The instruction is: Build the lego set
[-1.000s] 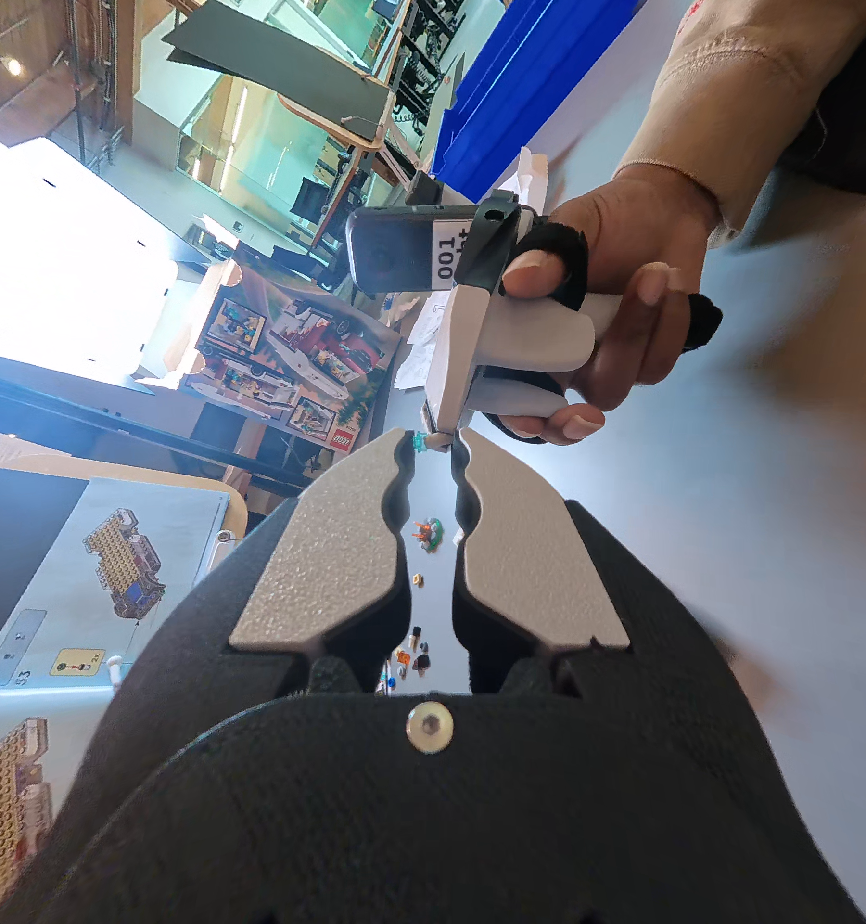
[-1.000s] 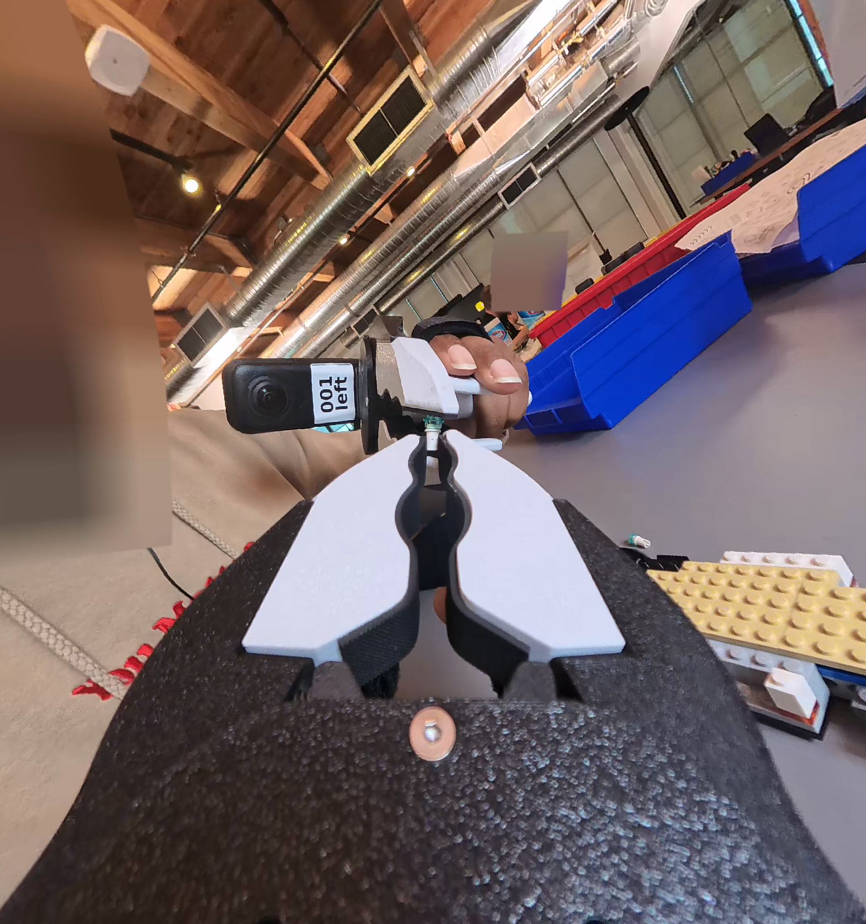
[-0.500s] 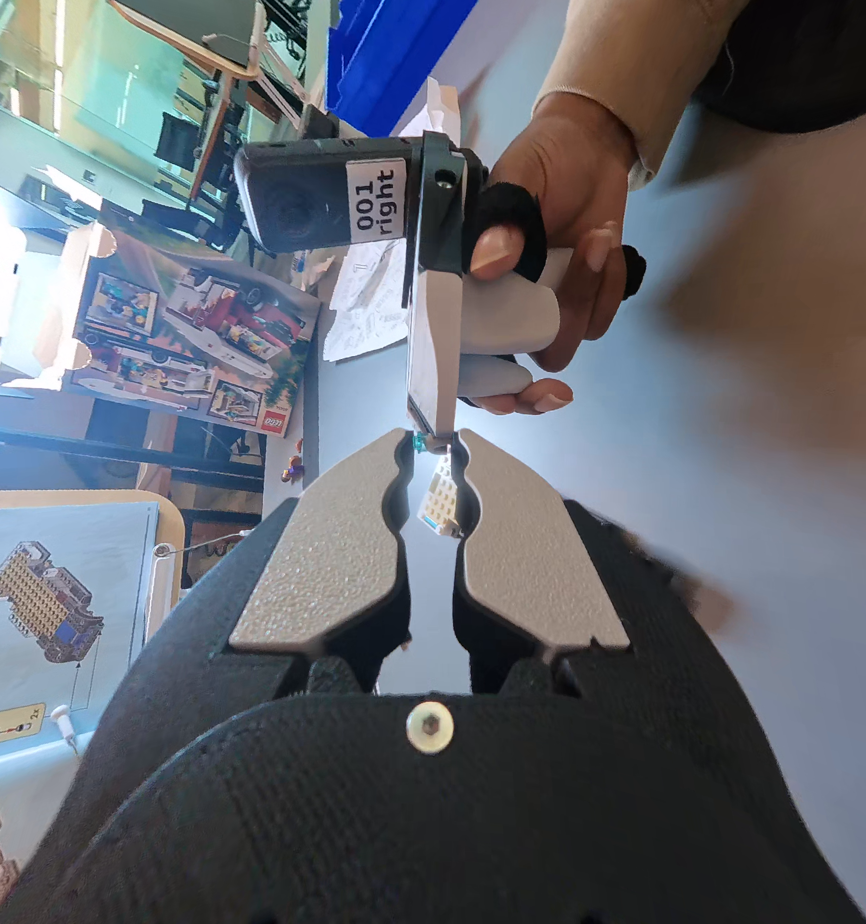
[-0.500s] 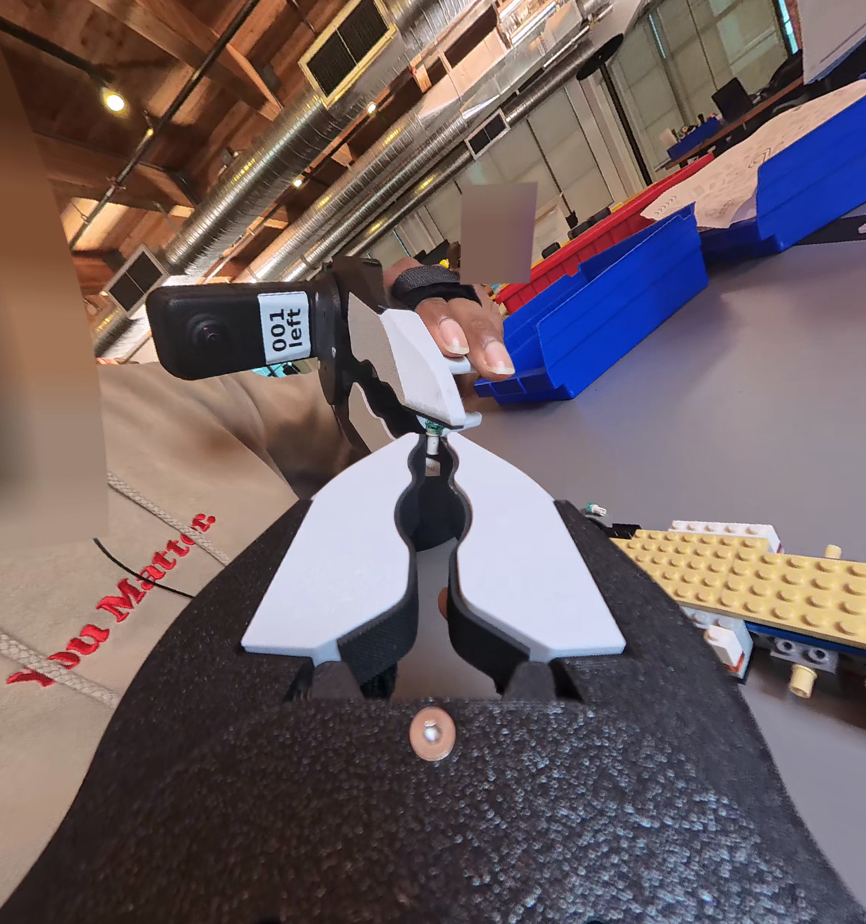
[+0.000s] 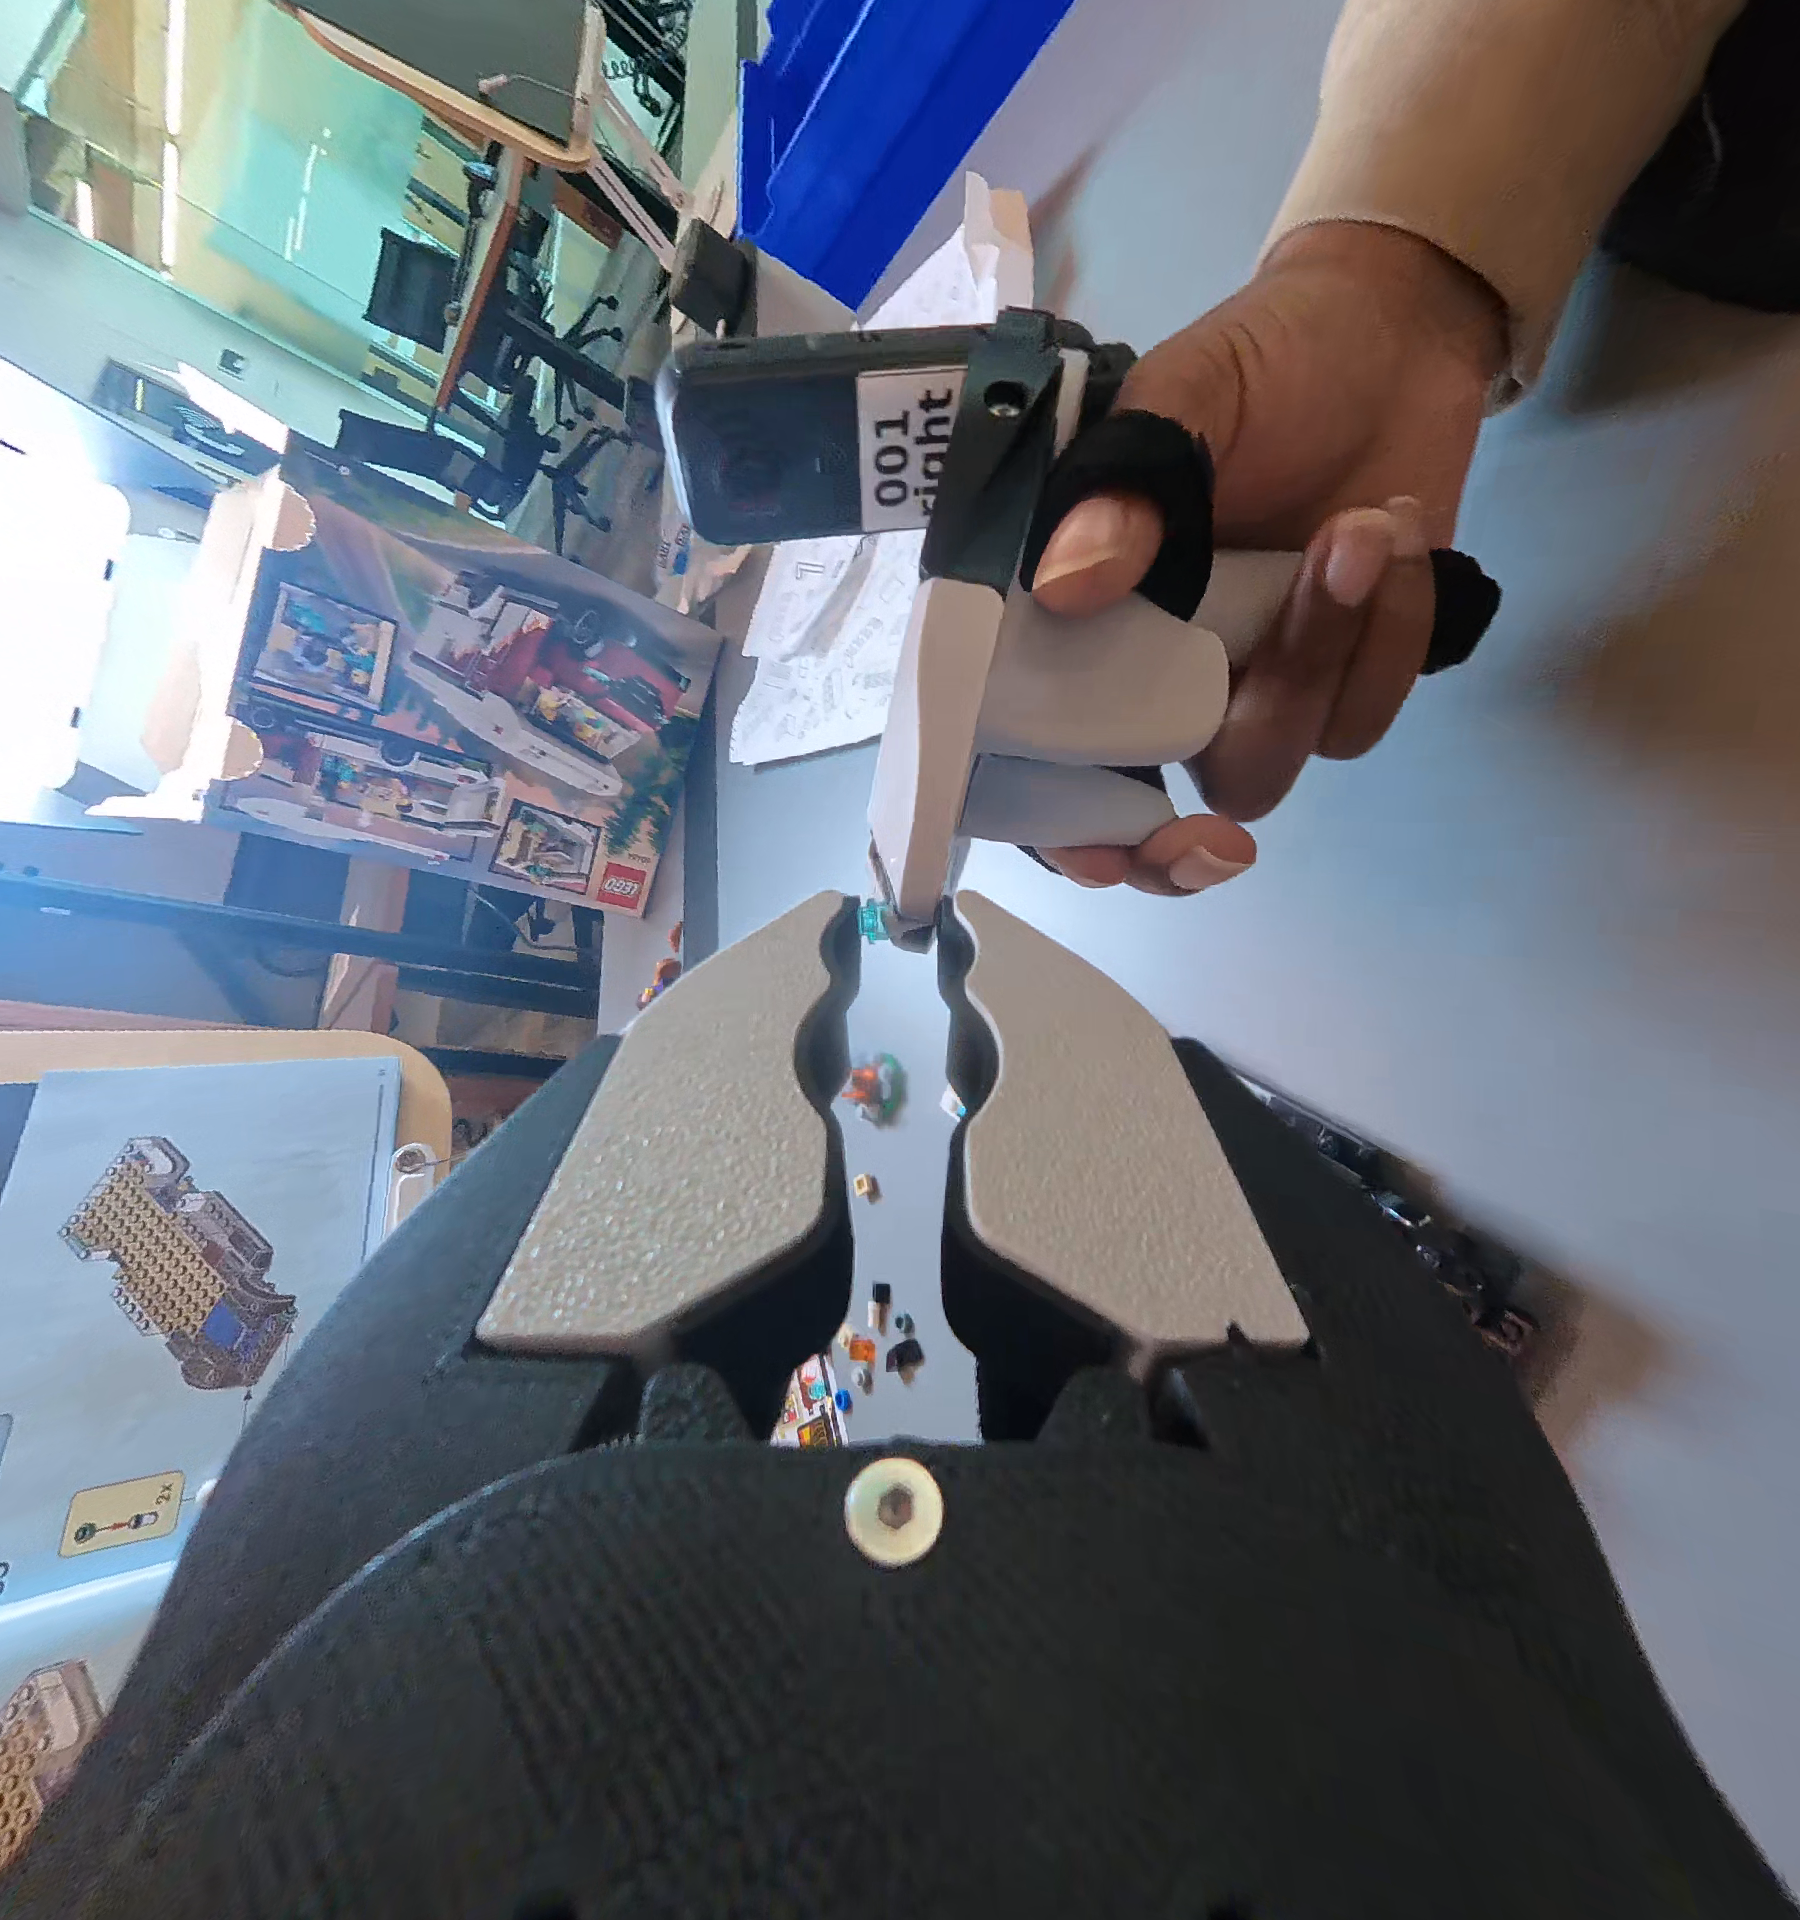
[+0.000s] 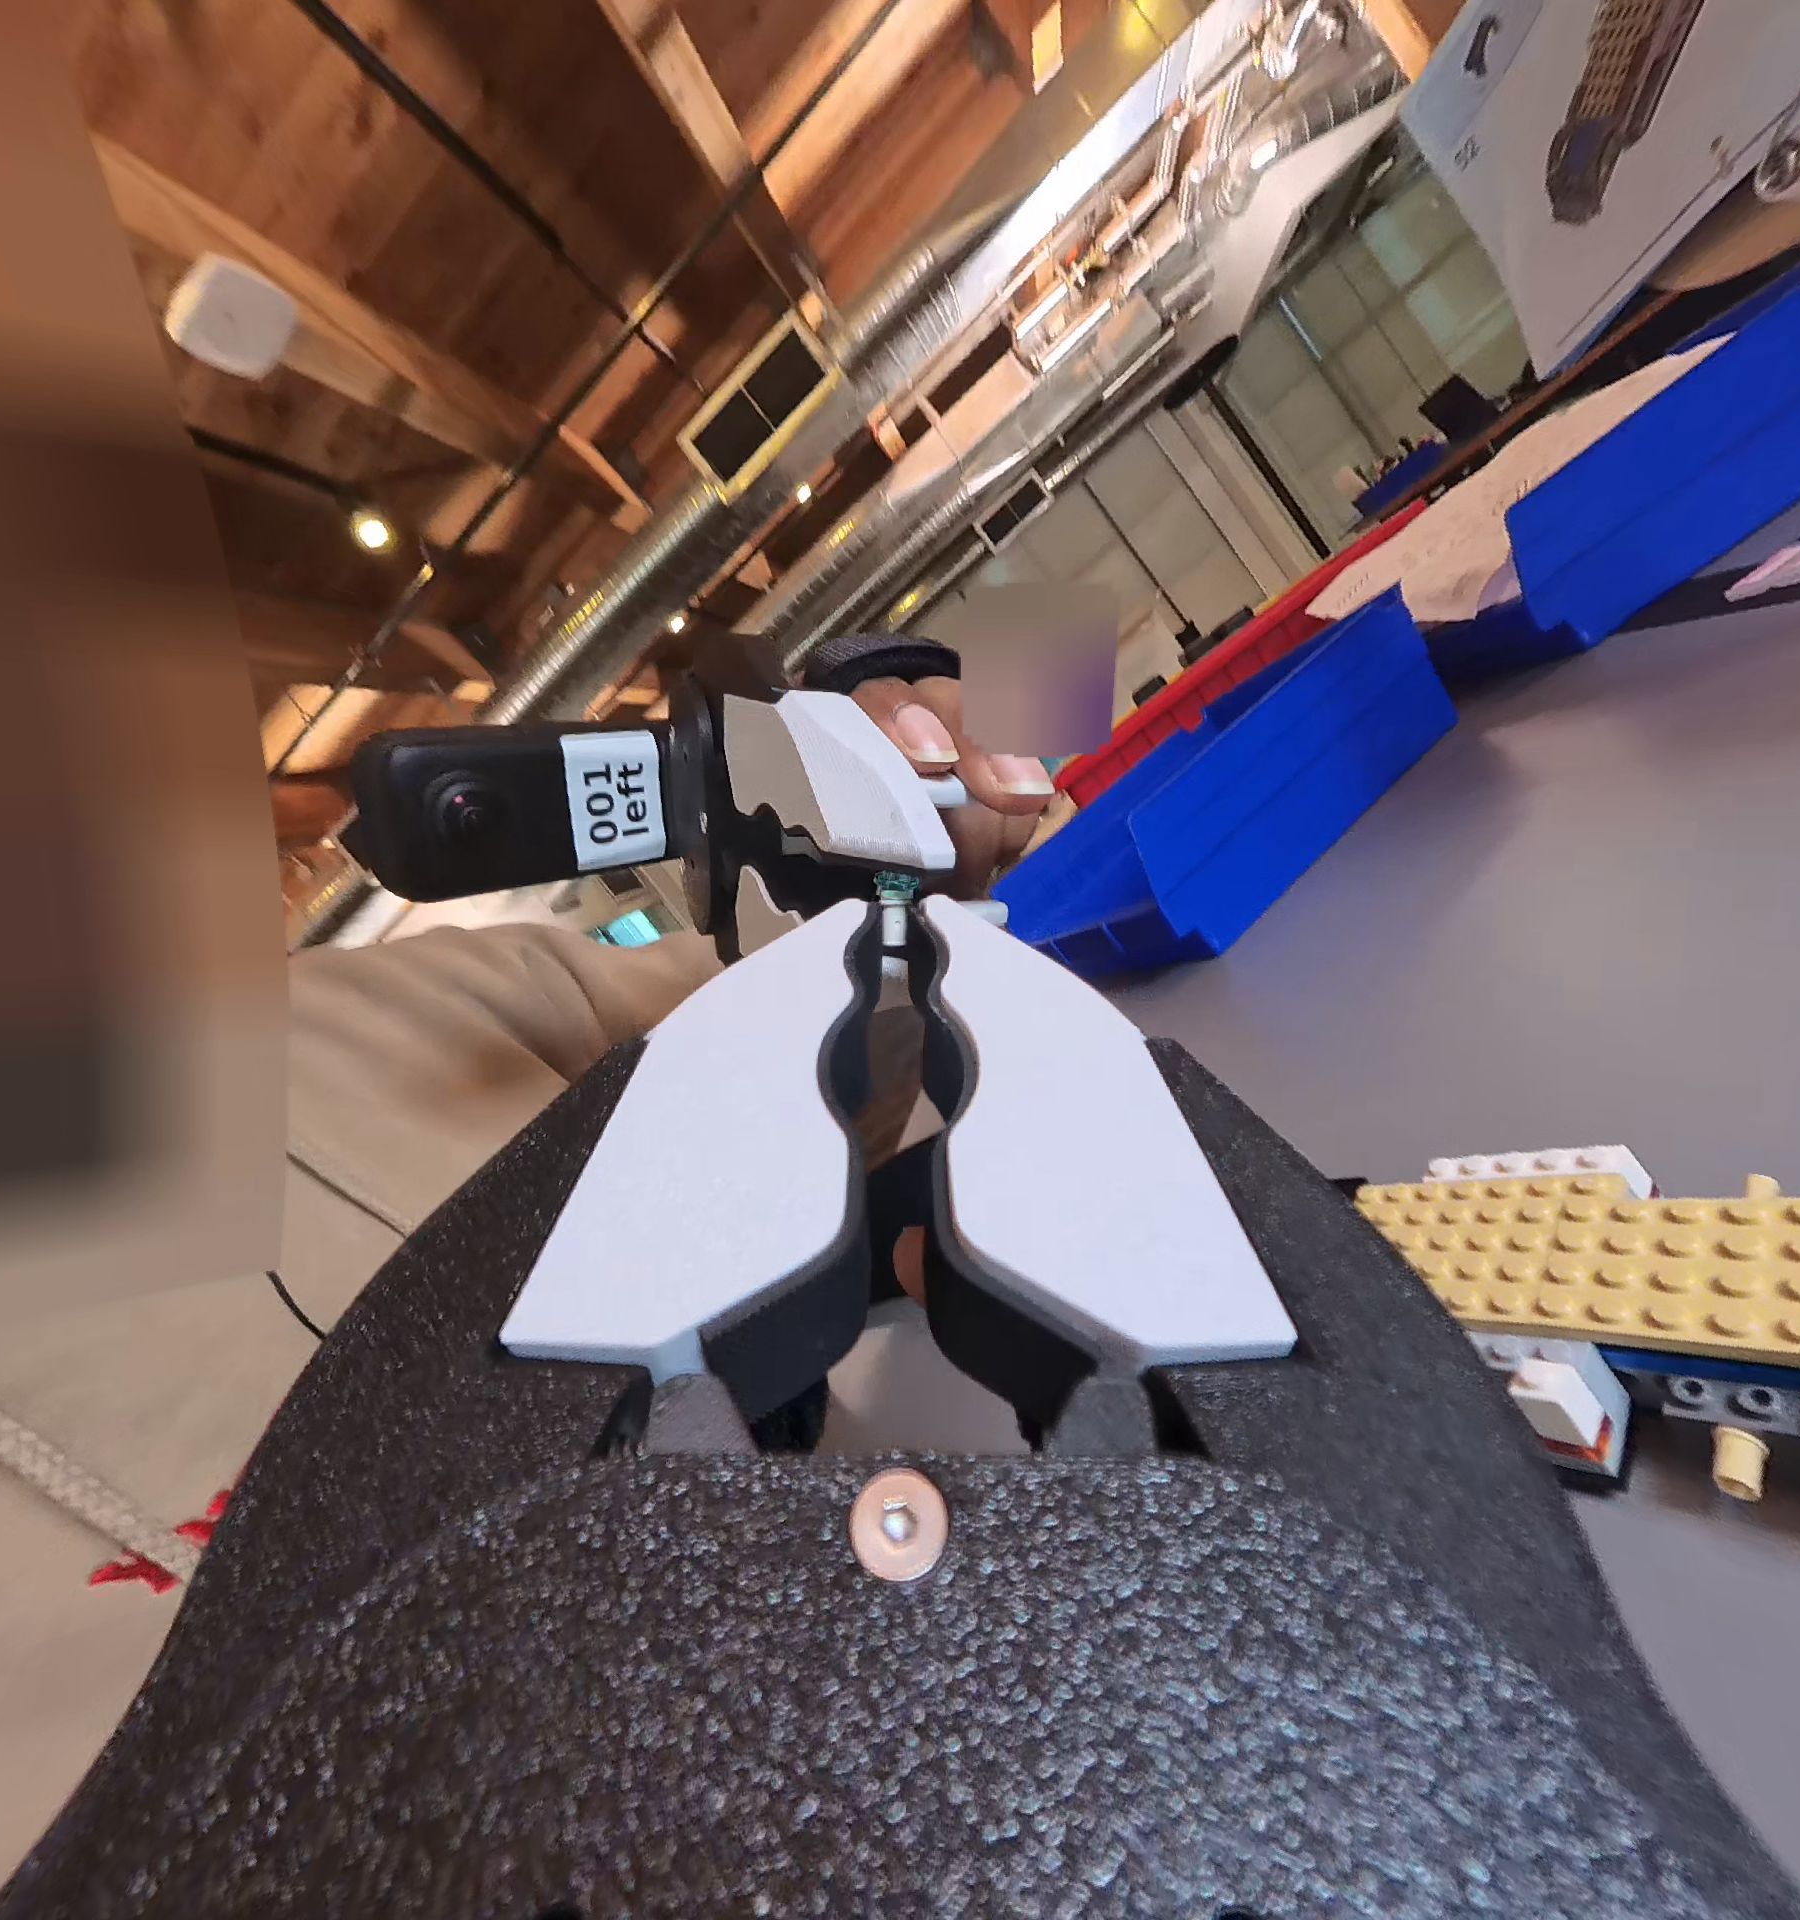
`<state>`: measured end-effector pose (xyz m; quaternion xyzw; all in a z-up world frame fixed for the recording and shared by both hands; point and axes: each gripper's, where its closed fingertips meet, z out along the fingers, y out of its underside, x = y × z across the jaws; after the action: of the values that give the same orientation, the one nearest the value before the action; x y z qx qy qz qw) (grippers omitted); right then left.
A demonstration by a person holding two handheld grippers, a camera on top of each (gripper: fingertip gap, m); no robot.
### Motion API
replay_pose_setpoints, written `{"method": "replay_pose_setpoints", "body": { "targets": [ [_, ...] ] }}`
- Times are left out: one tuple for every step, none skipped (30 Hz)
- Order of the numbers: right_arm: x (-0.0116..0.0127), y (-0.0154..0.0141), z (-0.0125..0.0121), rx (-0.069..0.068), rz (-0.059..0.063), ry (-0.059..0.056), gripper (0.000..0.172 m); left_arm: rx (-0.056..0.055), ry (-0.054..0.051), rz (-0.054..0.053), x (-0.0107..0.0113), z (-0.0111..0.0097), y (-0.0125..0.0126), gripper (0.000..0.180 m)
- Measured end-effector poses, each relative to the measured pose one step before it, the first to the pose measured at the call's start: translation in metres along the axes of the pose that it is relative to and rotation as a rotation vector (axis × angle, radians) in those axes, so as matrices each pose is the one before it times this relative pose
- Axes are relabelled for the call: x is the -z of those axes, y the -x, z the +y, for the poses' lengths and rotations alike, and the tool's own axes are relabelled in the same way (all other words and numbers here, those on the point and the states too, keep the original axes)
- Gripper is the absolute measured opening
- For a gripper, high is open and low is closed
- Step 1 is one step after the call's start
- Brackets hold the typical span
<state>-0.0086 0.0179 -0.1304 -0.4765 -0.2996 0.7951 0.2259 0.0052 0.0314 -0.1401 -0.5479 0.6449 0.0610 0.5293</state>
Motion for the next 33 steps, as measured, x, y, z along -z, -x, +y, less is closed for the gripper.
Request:
{"method": "replay_pose_setpoints", "body": {
  "targets": [
    [0.00096, -0.00004, -0.00206, -0.0073, 0.0004, -0.0152, 0.005, 0.0069, 0.0035, -0.0003, -0.00114, -0.00043, 0.00161, 0.014],
    [0.00099, -0.00006, -0.00203, -0.0064, 0.0006, -0.0142, 0.005, 0.0027, -0.0022, -0.0056, -0.00129, -0.00054, 0.0017, 0.014],
    [0.00106, -0.00048, -0.0017, -0.0069, 0.0025, -0.0116, 0.005, 0.0076, -0.0032, -0.0084, -0.0014, -0.00037, 0.00166, 0.014],
    [0.00081, -0.00084, -0.00124, -0.0051, 0.0043, -0.0087, 0.005, 0.0125, 0.0031, 0.0009, -0.00145, 0.00069, 0.00067, 0.014],
    [0.00066, -0.00041, -0.00114, -0.0066, 0.0009, -0.0106, 0.005, 0.0086, -0.0016, -0.0008, -0.00107, 0.0001, 0.0008, 0.014],
    [0.00051, -0.00029, -0.00124, -0.0073, 0.001, -0.0103, 0.005, 0.0056, -0.0041, -0.0069, -0.00085, -0.00026, 0.00115, 0.014],
    [0.00036, -0.00066, -0.00064, -0.0049, 0.004, -0.0066, 0.005, 0.0082, 0.0035, -0.0009, -0.00074, 0.00066, 0.00024, 0.014],
    [0.00029, -0.00048, -0.00086, -0.0049, 0.0029, -0.0093, 0.005, 0.0055, 0.0024, -0.0048, -0.00072, 0.00039, 0.00065, 0.014],
    [0.00021, -0.00019, -0.00088, -0.0063, 0.0029, -0.009, 0.005, 0.0035, -0.0017, -0.0102, -0.00044, -0.00007, 0.00097, 0.014],
    [0.00015, -0.00077, -0.00022, -0.0058, 0.0049, -0.0037, 0.005, 0.004, 0.0063, -0.0003, -0.00048, 0.00094, 0.00009, 0.014],
    [0.0002, -0.00041, -0.00069, -0.0066, 0.003, -0.0075, 0.005, 0.0046, 0.0003, -0.0043, -0.00038, 0.00034, 0.00027, 0.014],
    [0.00024, -0.00045, -0.00077, -0.0066, 0.0043, -0.0095, 0.005, 0.0069, -0.0032, -0.0102, -0.0005, -0.00011, 0.00053, 0.013],
    [0.00033, -0.00105, 0.00003, -0.0021, 0.0065, -0.0037, 0.005, 0.0055, 0.0037, -0.0041, -0.00065, 0.0009, -0.00015, 0.013],
    [0.00019, -0.00091, 0.00007, 0.0003, 0.0045, -0.0016, 0.005, 0.0001, 0.0024, -0.0035, -0.00056, 0.0009, -0.00035, 0.013],
    [0.0001, -0.00035, 0.00001, 0.0004, 0.003, -0.0018, 0.005, -0.0027, -0.001, -0.008, -0.00026, 0.0004, 0.00011, 0.013],
    [0.00003, -0.00044, 0.0003, 0.0025, 0.0039, 0.002, 0.005, 0.0006, -0.0005, -0.0046, -0.00011, 0.00033, -0.00006, 0.013],
    [0.00013, -0.00036, 0.00064, 0.0034, 0.0024, 0.0065, 0.005, 0.0027, 0.0008, 0.0037, 0.00005, 0.00053, -0.00075, 0.013],
    [0.00003, -0.00068, 0.00055, -0.0002, 0.0026, 0.0045, 0.005, 0.0027, -0.0016, -0.0012, -0.00004, 0.0004, -0.00042, 0.013],
    [0.00003, -0.00149, 0.00092, -0.0015, 0.0061, 0.0058, 0.005, 0.003, 0.002, -0.0002, -0.00036, 0.00137, -0.0007, 0.013],
    [-0.00015, -0.00146, 0.0016, 0.0005, 0.0051, 0.0134, 0.005, 0.0022, 0.0002, 0.0045, -0.00025, 0.00176, -0.00132, 0.013],
    [-0.00035, -0.0014, 0.00225, 0.0019, 0.0036, 0.0215, 0.005, 0.0126, -0.0055, 0.0066, 0.0004, 0.00122, -0.0019, 0.013],
    [-0.00069, -0.00134, 0.00238, 0.0023, 0.0064, 0.0222, 0.005, 0.024, -0.0066, 0.0097, 0.00067, 0.00153, -0.00218, 0.013],
    [-0.00088, -0.00178, 0.00157, 0.0022, 0.0113, 0.0159, 0.005, 0.032, -0.0116, -0.0036, 0.00059, 0.00161, -0.00104, 0.013],
    [-0.00073, -0.00201, 0.0021, 0.0066, 0.0147, 0.0173, 0.005, 0.0258, -0.0148, -0.0103, 0.0002, 0.00199, -0.00112, 0.013],
    [-0.00053, -0.00231, 0.00292, 0.0114, 0.0155, 0.0233, 0.005, 0.0068, -0.0164, -0.0113, 0.00034, 0.00239, -0.00203, 0.013],
    [-0.00051, -0.00278, 0.00336, 0.0107, 0.0181, 0.025, 0.005, -0.0076, -0.0072, -0.018, 0.0003, 0.00319, -0.00214, 0.013],
    [-0.00056, -0.00295, 0.00362, 0.0124, 0.0182, 0.0237, 0.005, -0.0131, 0.0071, -0.0174, -0.00006, 0.00366, -0.00253, 0.013],
    [-0.00054, -0.00187, 0.00335, 0.0134, 0.0093, 0.0198, 0.005, -0.0114, 0.008, -0.0094, 0.00036, 0.00283, -0.00281, 0.013],
    [-0.00074, -0.0002, 0.00255, 0.0075, 0.0001, 0.0161, 0.005, 0.0035, -0.0029, -0.0048, 0.00117, 0.00103, -0.00198, 0.013],
    [-0.00122, 0.00022, 0.00232, 0.0066, 0.001, 0.0185, 0.005, 0.0207, -0.009, -0.0002, 0.00157, 0.00038, -0.0016, 0.013],
    [-0.00139, -0.00003, 0.00296, 0.0202, 0.0073, 0.0254, 0.005, 0.028, -0.0056, 0.0113, 0.00192, 0.00138, -0.00216, 0.013],
    [-0.00072, 0.00007, 0.00232, 0.0385, 0.0131, 0.023, 0.005, 0.0395, -0.0024, 0.0168, 0.00279, 0.00239, -0.00222, 0.015],
    [0.00095, -0.00087, 0.00038, 0.0492, 0.0237, 0.0166, 0.005, 0.0569, -0.0134, 0.0026, 0.00465, 0.0025, 0.00105, 0.019]
  ]
}}
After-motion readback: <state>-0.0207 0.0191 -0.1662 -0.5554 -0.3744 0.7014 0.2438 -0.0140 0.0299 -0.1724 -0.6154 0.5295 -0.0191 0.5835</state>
